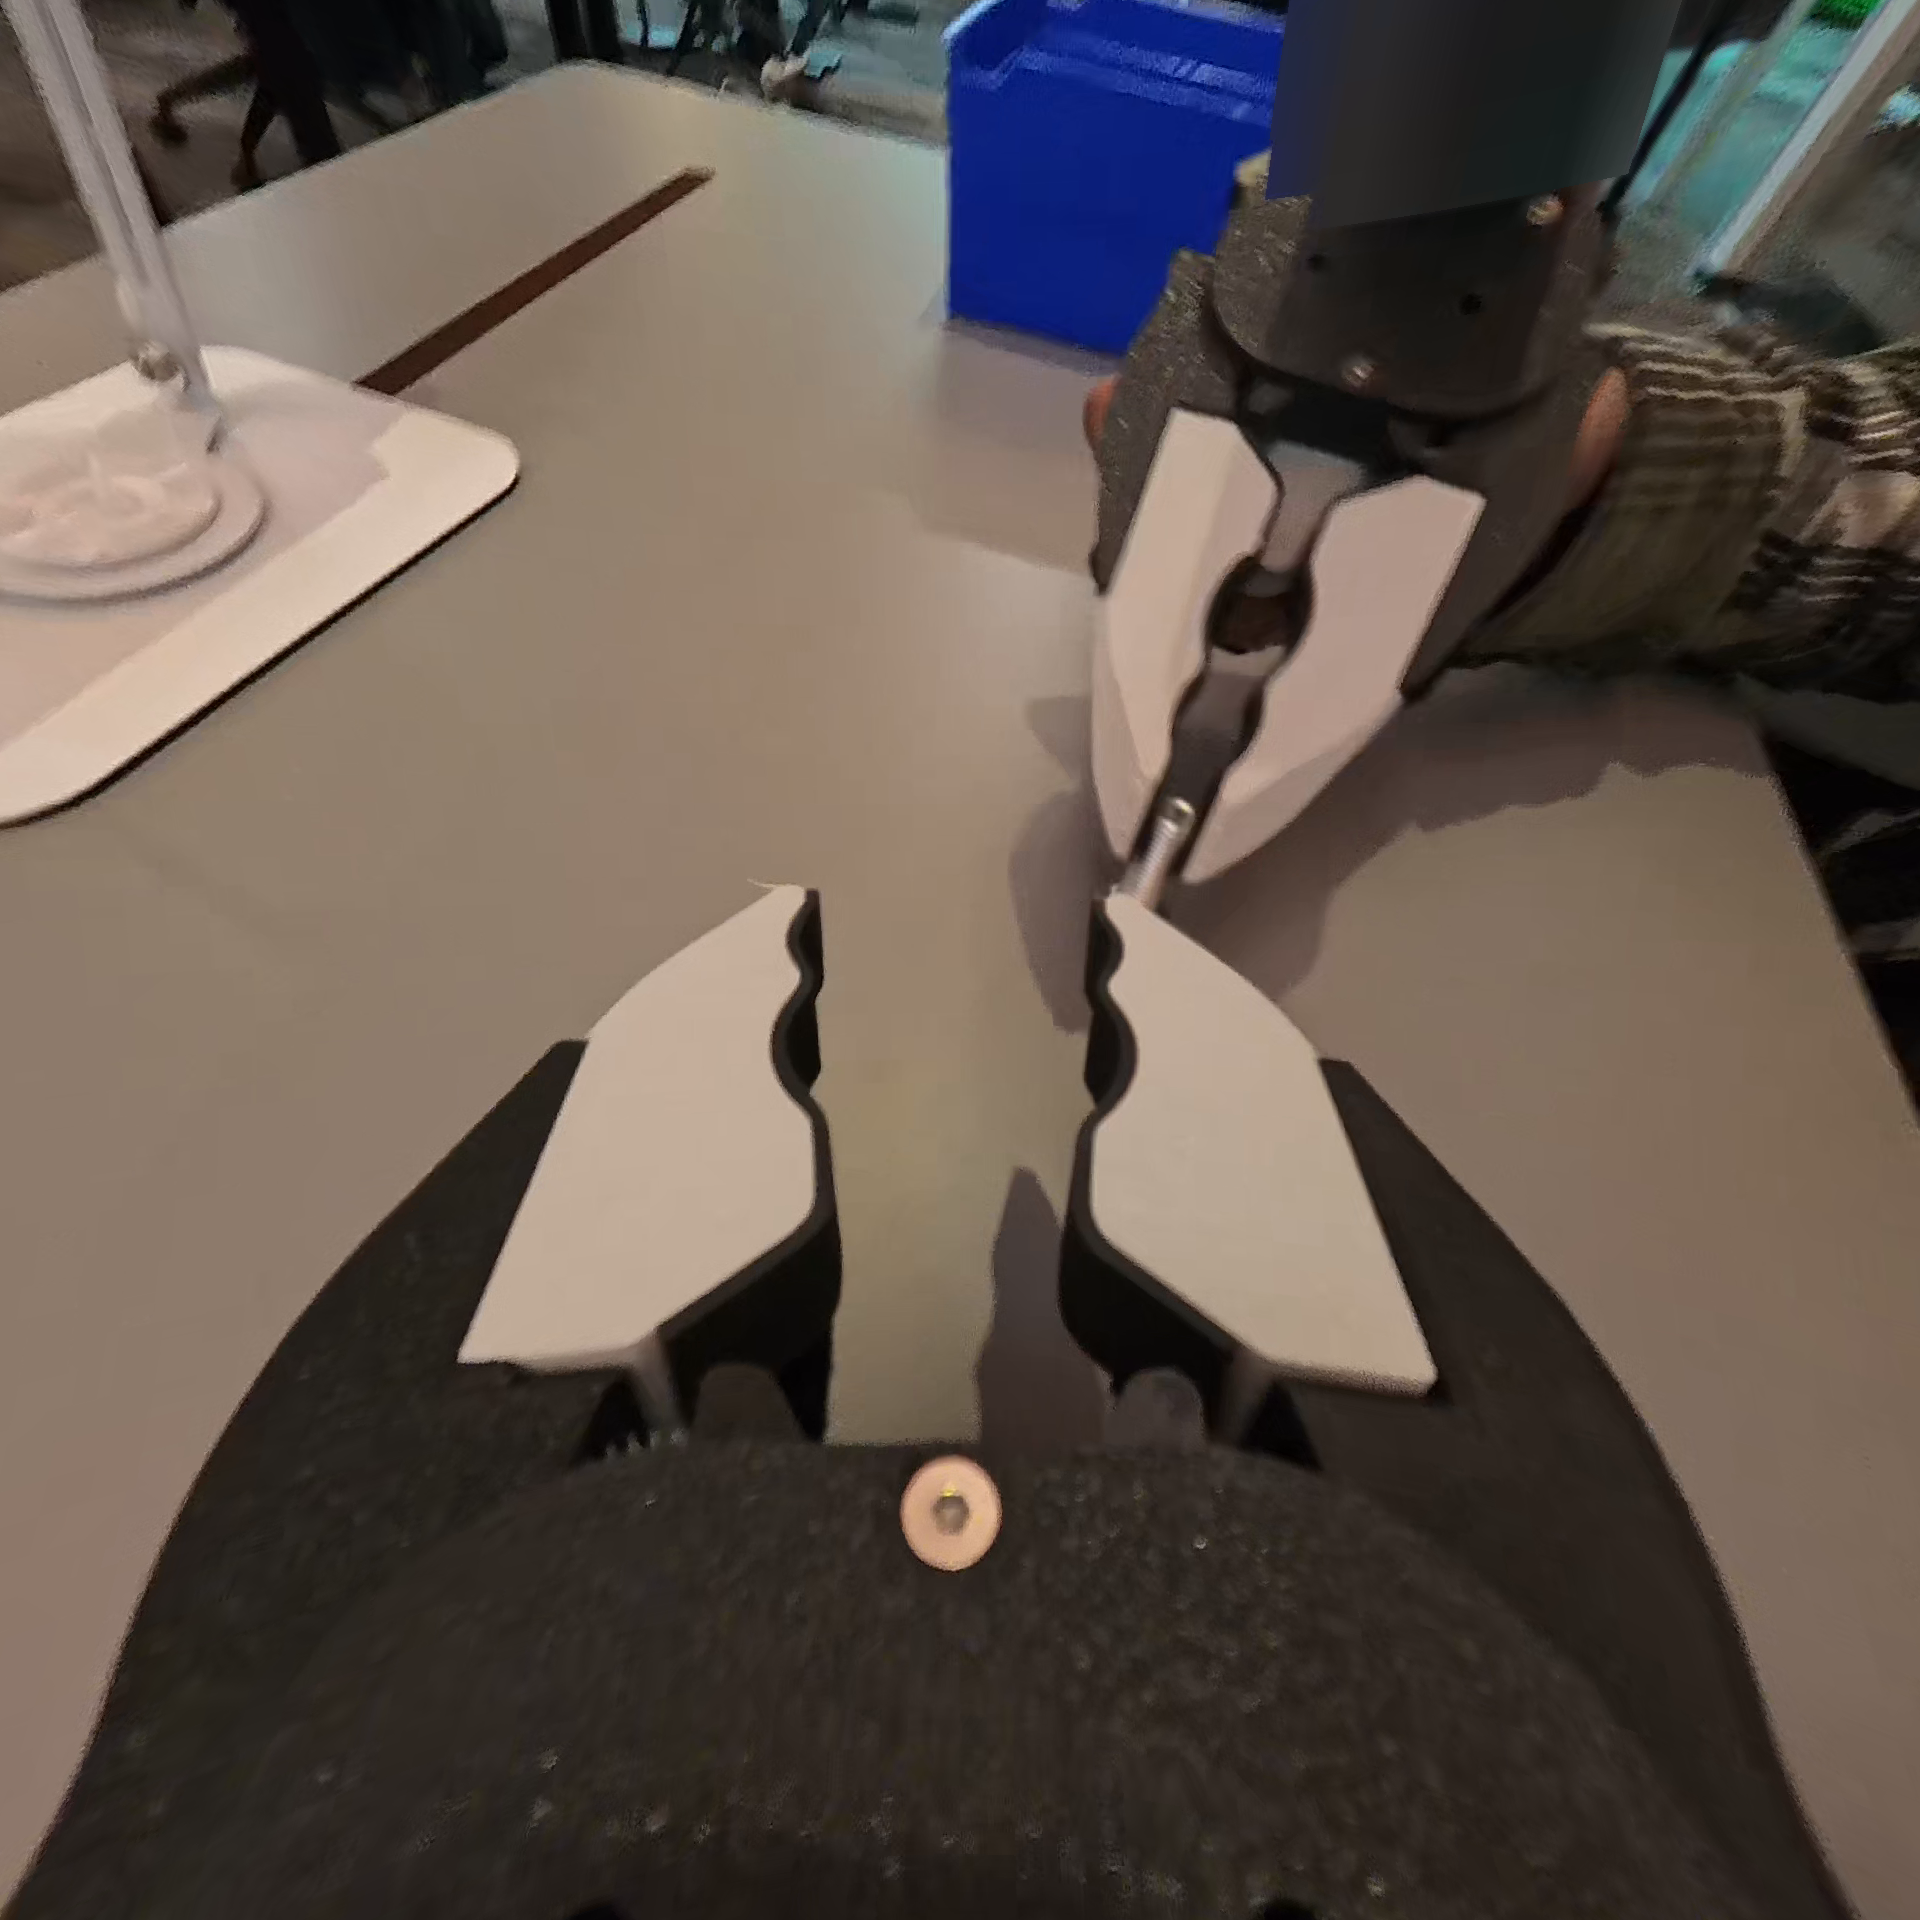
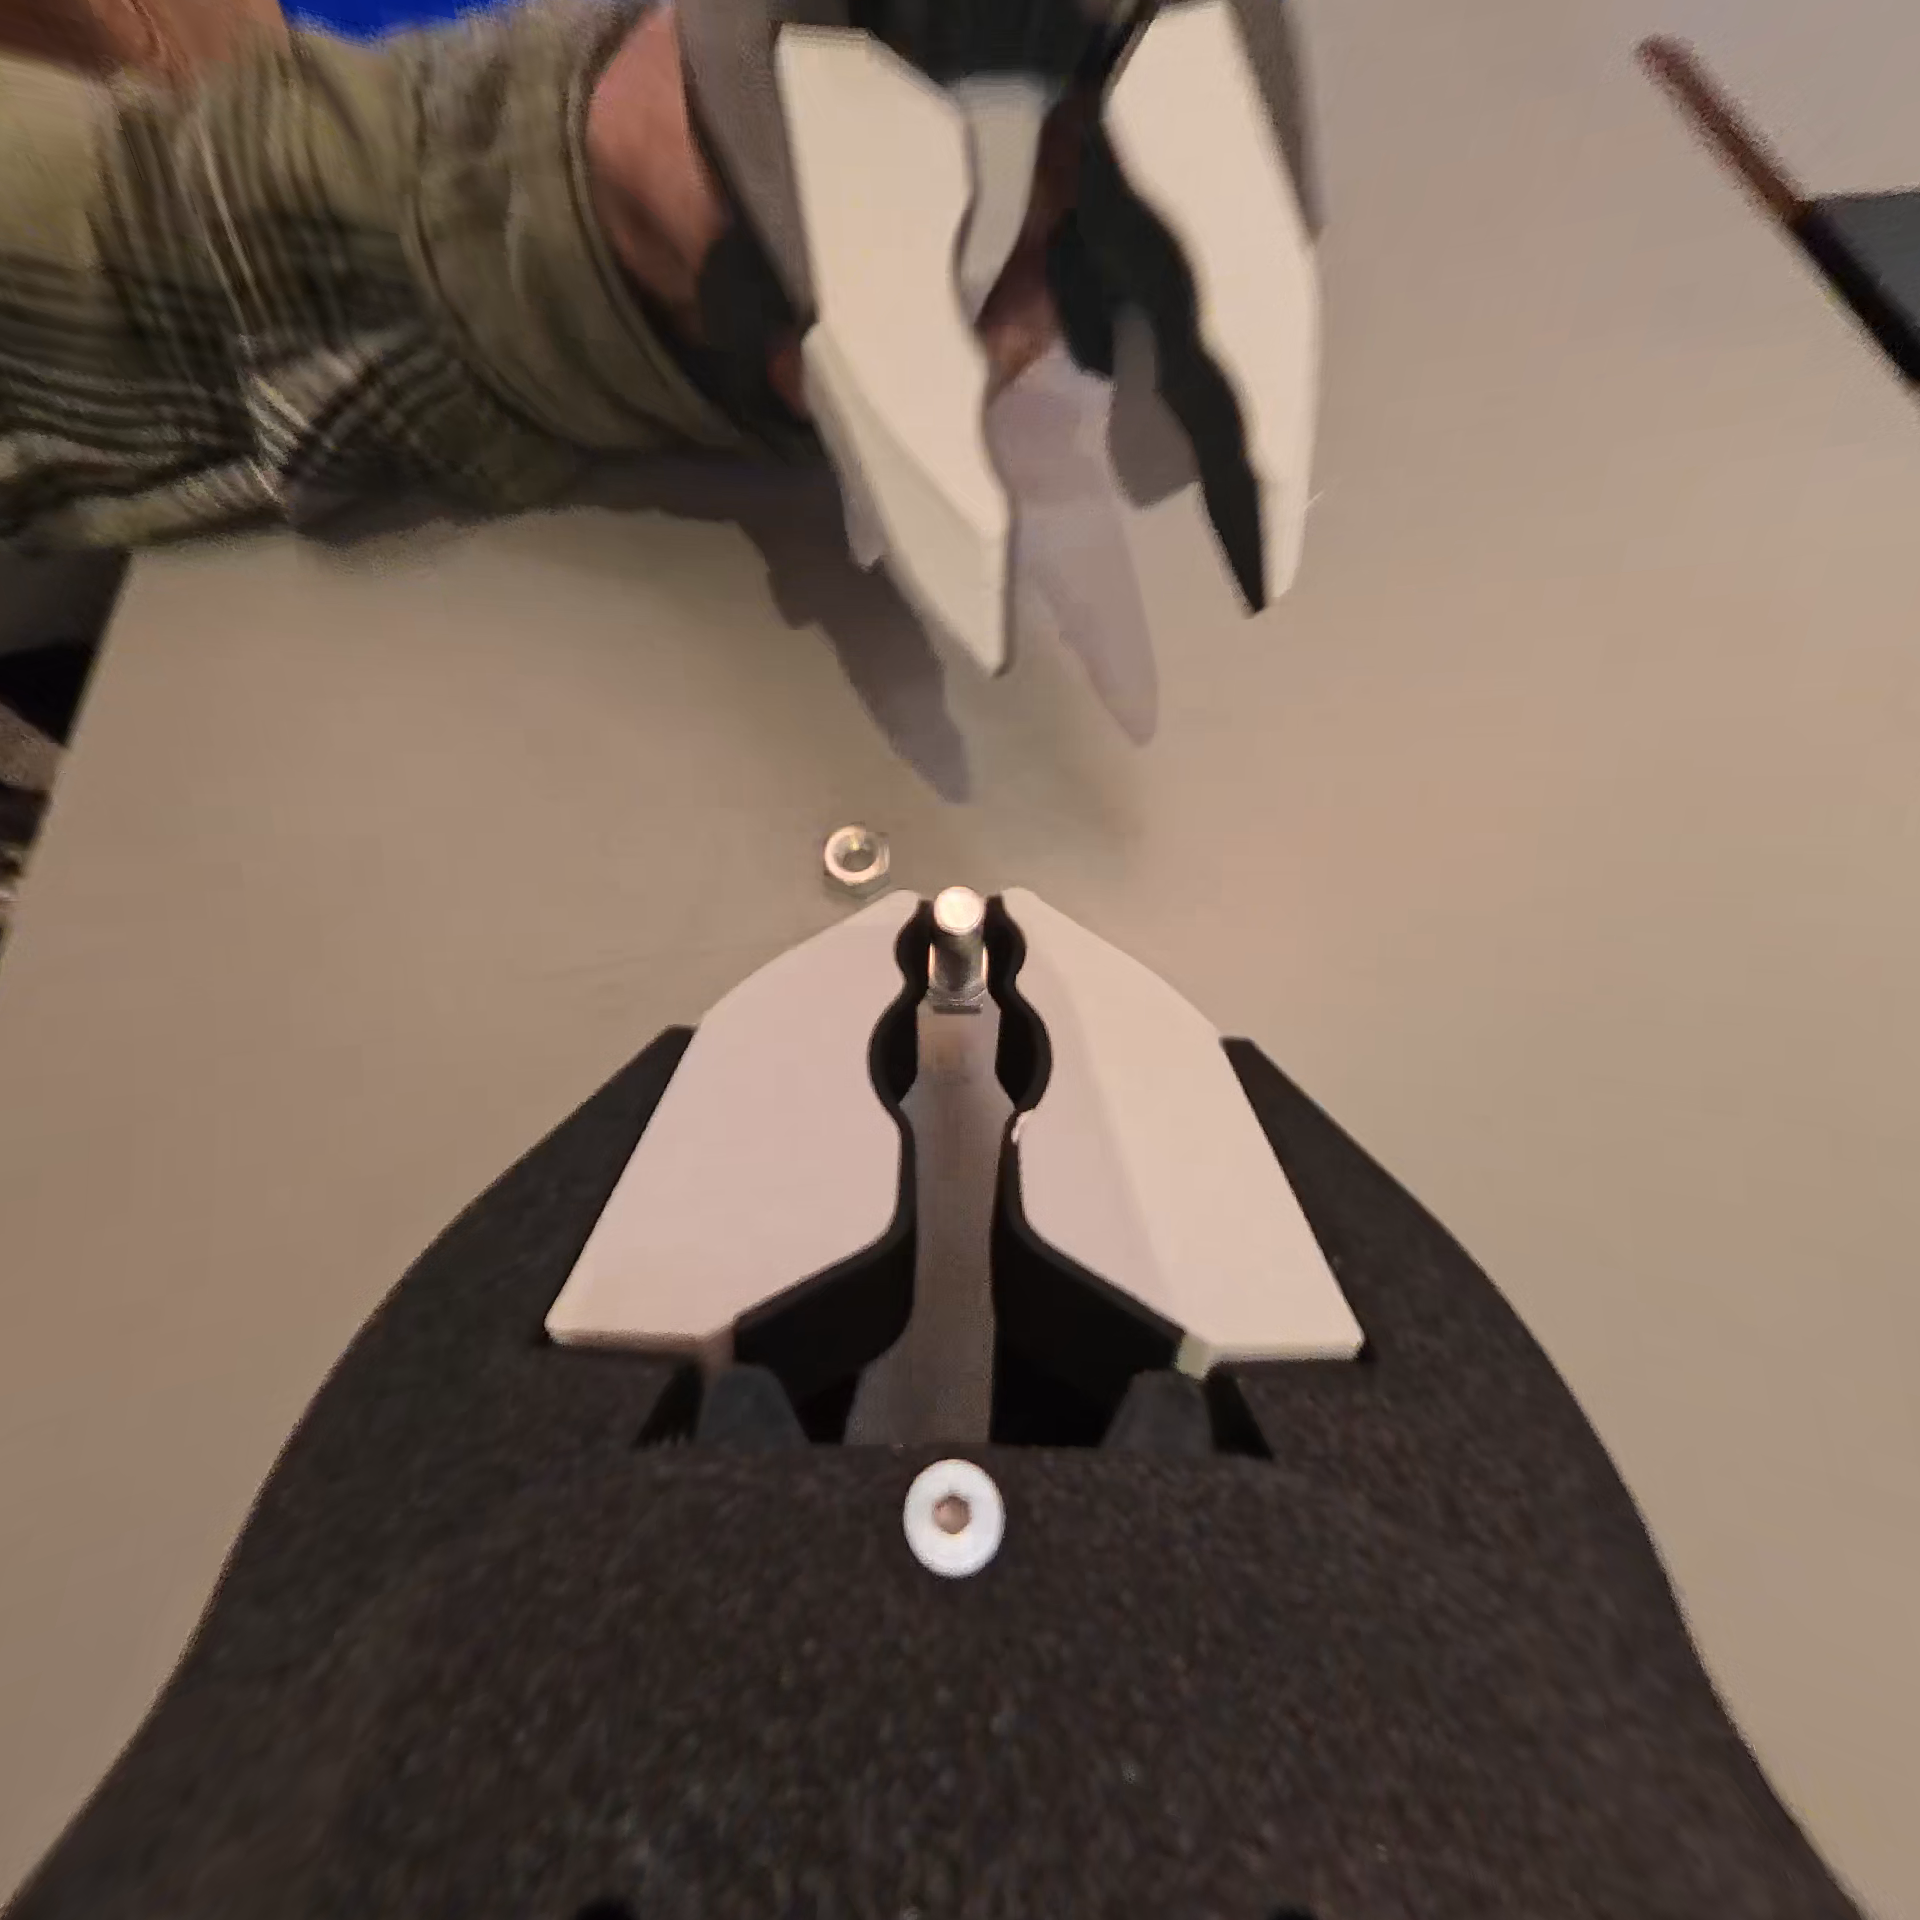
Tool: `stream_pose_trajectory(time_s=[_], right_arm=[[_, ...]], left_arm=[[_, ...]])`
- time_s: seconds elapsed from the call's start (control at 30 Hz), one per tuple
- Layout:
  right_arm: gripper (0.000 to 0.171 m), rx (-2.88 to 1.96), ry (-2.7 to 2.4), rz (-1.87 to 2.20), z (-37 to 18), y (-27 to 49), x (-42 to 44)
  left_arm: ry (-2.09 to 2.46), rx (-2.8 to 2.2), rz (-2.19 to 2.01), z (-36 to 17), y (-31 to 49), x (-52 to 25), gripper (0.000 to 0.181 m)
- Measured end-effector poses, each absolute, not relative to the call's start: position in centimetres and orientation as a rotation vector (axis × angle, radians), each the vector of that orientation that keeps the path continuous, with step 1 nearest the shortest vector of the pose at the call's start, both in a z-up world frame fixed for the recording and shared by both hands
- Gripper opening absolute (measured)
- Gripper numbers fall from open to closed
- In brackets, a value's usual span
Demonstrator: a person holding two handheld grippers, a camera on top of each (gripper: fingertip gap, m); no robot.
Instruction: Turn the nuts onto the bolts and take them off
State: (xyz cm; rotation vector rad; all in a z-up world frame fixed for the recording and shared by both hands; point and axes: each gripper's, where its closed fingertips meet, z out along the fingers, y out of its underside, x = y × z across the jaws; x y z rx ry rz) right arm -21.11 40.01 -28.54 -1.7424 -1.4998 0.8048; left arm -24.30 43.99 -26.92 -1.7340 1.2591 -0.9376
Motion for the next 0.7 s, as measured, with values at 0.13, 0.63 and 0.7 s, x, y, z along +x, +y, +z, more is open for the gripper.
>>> stream_pose_trajectory(time_s=[0.13, 0.63, 0.7], right_arm=[[0.009, -1.693, -1.426, 0.833, -23.4, 40.5, -19.7], [0.009, -1.650, -1.456, 0.924, -20.0, 38.7, -20.4], [0.009, -1.644, -1.472, 0.936, -20.0, 38.5, -20.6]], left_arm=[[1.269, -1.601, -1.046, -25.1, 42.0, -22.1, 0.054], [1.254, -1.412, -1.171, -22.6, 38.3, -18.3, 0.042], [1.251, -1.407, -1.166, -22.4, 38.3, -18.3, 0.040]])
